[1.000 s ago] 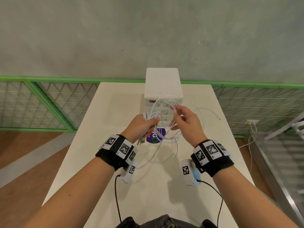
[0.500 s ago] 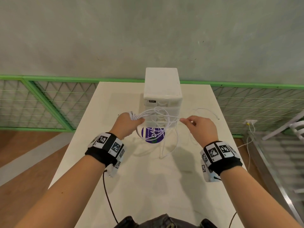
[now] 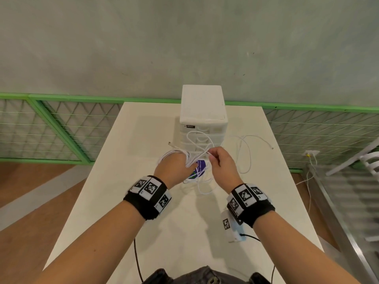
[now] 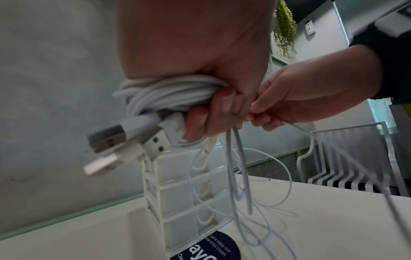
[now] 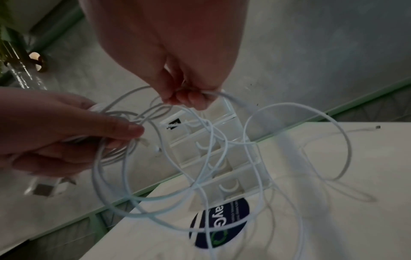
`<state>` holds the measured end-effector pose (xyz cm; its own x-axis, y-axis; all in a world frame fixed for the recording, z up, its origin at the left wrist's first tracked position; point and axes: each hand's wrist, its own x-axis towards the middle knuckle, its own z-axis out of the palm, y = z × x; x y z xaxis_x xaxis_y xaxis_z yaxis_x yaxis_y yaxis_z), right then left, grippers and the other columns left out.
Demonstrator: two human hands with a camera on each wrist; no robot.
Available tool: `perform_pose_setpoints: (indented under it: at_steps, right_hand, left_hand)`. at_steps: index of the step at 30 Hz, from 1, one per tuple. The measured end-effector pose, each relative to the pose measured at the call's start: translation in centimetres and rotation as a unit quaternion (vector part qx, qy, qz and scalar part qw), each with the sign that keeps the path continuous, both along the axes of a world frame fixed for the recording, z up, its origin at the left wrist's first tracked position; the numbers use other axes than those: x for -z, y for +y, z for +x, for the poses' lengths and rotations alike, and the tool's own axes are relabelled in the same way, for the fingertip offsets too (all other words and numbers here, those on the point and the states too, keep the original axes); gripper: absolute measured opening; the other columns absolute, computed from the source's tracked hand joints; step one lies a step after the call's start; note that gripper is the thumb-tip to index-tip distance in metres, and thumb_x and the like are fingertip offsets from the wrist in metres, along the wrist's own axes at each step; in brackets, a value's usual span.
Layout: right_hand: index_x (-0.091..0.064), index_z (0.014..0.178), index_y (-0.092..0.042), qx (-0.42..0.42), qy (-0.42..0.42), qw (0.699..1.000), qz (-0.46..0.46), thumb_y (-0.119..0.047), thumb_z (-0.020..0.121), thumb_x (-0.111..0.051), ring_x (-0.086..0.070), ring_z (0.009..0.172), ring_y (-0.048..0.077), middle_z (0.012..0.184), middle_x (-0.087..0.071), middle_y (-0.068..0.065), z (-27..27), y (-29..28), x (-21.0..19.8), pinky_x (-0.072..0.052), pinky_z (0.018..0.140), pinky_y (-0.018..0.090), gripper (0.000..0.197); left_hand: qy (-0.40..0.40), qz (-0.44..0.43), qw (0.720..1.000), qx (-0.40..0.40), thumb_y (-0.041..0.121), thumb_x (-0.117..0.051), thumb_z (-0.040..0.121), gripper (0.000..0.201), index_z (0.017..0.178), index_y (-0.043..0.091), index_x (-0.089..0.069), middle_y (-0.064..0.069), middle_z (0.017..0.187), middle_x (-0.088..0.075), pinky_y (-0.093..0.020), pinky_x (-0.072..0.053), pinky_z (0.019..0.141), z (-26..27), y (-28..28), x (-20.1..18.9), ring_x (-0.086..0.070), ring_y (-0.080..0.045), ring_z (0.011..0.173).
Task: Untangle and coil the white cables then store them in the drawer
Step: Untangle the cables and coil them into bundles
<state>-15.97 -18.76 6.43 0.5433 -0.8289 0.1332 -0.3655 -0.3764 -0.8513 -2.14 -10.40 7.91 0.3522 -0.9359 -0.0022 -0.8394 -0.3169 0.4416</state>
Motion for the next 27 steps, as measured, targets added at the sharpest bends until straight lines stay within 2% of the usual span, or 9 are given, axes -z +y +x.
perform_pose_setpoints:
  at_steps: [3, 6, 8, 10, 12, 15, 18, 22, 27]
  right_hand:
    - [-0.053, 0.101, -0.012, 0.022, -0.002, 0.999, 0.033, -0.011, 0.091, -0.050, -0.056, 0.078, 0.015, 0.089, -0.064, 0.002, 0.1, 0.5, 0.2, -0.039, 0.072, 0.023, 0.010]
    - [-0.057, 0.085, -0.018, 0.061, 0.066, 0.995, 0.035, -0.021, 0.083, -0.065, -0.056, 0.074, 0.013, 0.081, -0.063, -0.005, -0.6, 0.1, 0.5, -0.039, 0.070, 0.023, 0.009]
    - [-0.059, 0.074, -0.021, 0.066, 0.080, 0.992, 0.077, -0.025, 0.076, -0.072, -0.057, 0.069, 0.017, 0.075, -0.063, -0.003, -1.2, -0.5, 1.0, -0.047, 0.068, 0.033, 0.014]
    - [-0.060, 0.074, -0.026, 0.056, 0.057, 0.990, 0.119, -0.023, 0.074, -0.073, -0.060, 0.065, 0.019, 0.072, -0.063, 0.000, -1.6, -0.9, 1.0, -0.054, 0.073, 0.042, 0.014]
    - [-0.060, 0.084, -0.023, 0.062, 0.040, 0.993, 0.091, -0.019, 0.081, -0.066, -0.062, 0.068, 0.020, 0.077, -0.064, 0.001, -1.7, -1.7, 0.4, -0.054, 0.077, 0.045, 0.008]
    - [-0.062, 0.099, -0.017, 0.073, 0.009, 0.994, -0.080, -0.005, 0.089, -0.049, -0.059, 0.081, 0.016, 0.098, -0.063, 0.003, -1.4, -2.8, -1.8, -0.050, 0.083, 0.038, 0.021]
    - [-0.062, 0.111, -0.017, -0.048, 0.026, 0.978, -0.203, 0.015, 0.079, -0.040, -0.056, 0.099, 0.012, 0.121, -0.059, 0.001, -0.2, -3.0, -3.9, -0.044, 0.088, 0.022, 0.051]
    - [-0.062, 0.116, -0.018, -0.151, 0.190, 0.958, -0.154, 0.012, 0.079, -0.040, -0.056, 0.110, 0.020, 0.127, -0.056, 0.003, 0.8, -3.6, -2.7, -0.042, 0.091, 0.026, 0.053]
    - [-0.071, 0.103, -0.013, -0.075, 0.128, 0.984, -0.100, -0.007, 0.086, -0.058, -0.061, 0.096, 0.023, 0.103, -0.068, 0.009, -0.5, -3.7, -0.7, -0.039, 0.083, 0.019, 0.022]
  left_hand:
    - [-0.040, -0.001, 0.999, 0.025, 0.032, -0.047, 0.090, 0.032, 0.067, 0.010, -0.055, -0.007, 0.064, -0.057, -0.033, -0.039, 0.057, -0.2, -0.2, 0.0, -0.051, -0.022, 0.059]
    - [-0.075, 0.007, 0.997, 0.020, 0.027, -0.046, 0.088, 0.029, 0.065, 0.010, -0.053, -0.007, 0.061, -0.054, -0.032, -0.038, 0.053, 0.3, -0.4, -0.1, -0.050, -0.023, 0.056]
    - [-0.081, 0.007, 0.997, 0.002, 0.025, -0.046, 0.087, 0.029, 0.061, 0.013, -0.047, -0.004, 0.056, -0.047, -0.031, -0.036, 0.051, 1.1, -0.5, -0.1, -0.046, -0.023, 0.052]
    - [-0.090, 0.011, 0.996, -0.011, 0.026, -0.046, 0.088, 0.030, 0.060, 0.014, -0.045, -0.002, 0.053, -0.043, -0.030, -0.035, 0.050, 1.7, -0.4, -0.1, -0.044, -0.022, 0.050]
    - [-0.104, 0.020, 0.994, -0.007, 0.026, -0.046, 0.088, 0.029, 0.063, 0.012, -0.051, -0.002, 0.053, -0.045, -0.030, -0.034, 0.048, 2.2, -0.2, 0.1, -0.043, -0.020, 0.048]
    - [-0.127, 0.029, 0.991, 0.017, 0.029, -0.044, 0.090, 0.031, 0.067, 0.011, -0.054, -0.001, 0.054, -0.044, -0.029, -0.028, 0.046, 2.4, 0.0, 0.2, -0.040, -0.017, 0.047]
    - [-0.171, 0.032, 0.984, 0.042, 0.037, -0.045, 0.093, 0.036, 0.065, 0.014, -0.046, 0.004, 0.051, -0.035, -0.026, -0.017, 0.042, 2.0, -0.1, 0.2, -0.031, -0.010, 0.044]
    - [-0.149, 0.024, 0.988, 0.025, 0.030, -0.049, 0.091, 0.032, 0.064, 0.015, -0.044, 0.005, 0.051, -0.035, -0.026, -0.018, 0.043, 1.8, -0.4, -0.4, -0.031, -0.009, 0.044]
    - [-0.100, 0.006, 0.995, 0.007, 0.028, -0.051, 0.089, 0.028, 0.065, 0.012, -0.051, -0.002, 0.058, -0.048, -0.029, -0.028, 0.049, 2.3, 0.1, -0.4, -0.047, -0.021, 0.055]
